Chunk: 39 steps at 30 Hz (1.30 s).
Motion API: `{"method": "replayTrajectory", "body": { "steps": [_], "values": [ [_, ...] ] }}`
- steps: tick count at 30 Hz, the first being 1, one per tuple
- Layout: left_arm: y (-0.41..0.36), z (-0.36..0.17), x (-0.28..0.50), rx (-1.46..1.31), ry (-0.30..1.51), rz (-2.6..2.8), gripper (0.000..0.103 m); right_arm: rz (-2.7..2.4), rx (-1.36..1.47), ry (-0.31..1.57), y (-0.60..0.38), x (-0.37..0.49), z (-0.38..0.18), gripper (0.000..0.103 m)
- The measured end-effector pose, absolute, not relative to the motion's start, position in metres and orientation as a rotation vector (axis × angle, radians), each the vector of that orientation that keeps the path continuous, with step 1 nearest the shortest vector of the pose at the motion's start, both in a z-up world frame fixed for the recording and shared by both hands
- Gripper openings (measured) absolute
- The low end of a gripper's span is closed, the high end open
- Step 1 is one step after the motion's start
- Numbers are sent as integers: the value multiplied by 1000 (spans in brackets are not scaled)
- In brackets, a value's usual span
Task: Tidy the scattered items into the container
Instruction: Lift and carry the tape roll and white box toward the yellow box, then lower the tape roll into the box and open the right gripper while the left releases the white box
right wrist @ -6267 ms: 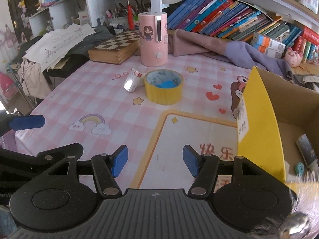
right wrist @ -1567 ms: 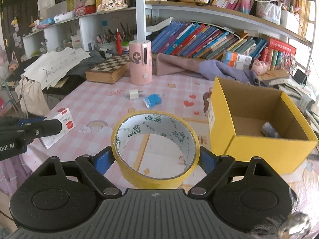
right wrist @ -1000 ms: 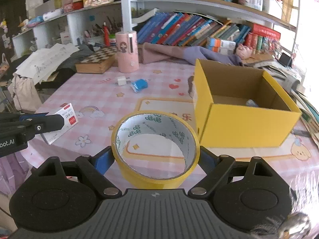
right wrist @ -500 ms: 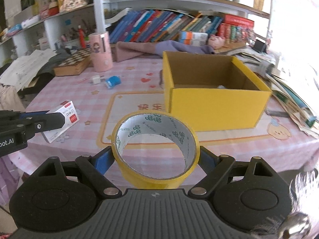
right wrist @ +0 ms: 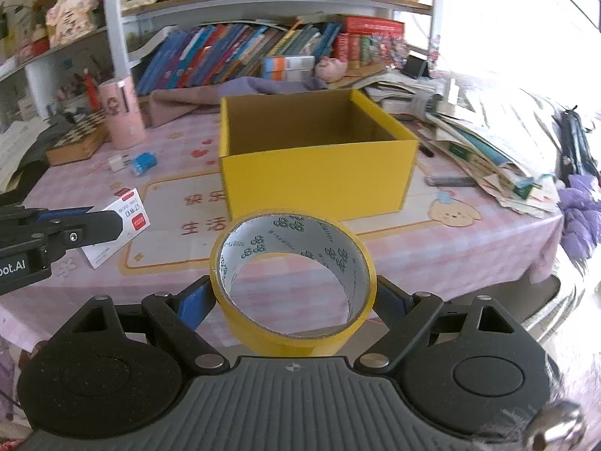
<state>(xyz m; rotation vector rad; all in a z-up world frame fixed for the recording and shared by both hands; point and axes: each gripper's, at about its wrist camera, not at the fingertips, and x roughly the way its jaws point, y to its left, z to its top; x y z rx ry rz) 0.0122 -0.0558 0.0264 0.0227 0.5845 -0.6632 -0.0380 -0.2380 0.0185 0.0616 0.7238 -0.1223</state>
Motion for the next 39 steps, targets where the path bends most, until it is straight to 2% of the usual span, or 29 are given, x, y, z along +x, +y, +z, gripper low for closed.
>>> {"method": "replayTrajectory", "body": {
  "steps": [20,39],
  "values": [
    [-100,36,36,48,559,-718,13,-179,73,692,-278,-22,26,87],
    [-136,45,90,57,514,-682,13,-148,44,627,-317,47,40,87]
  ]
}}
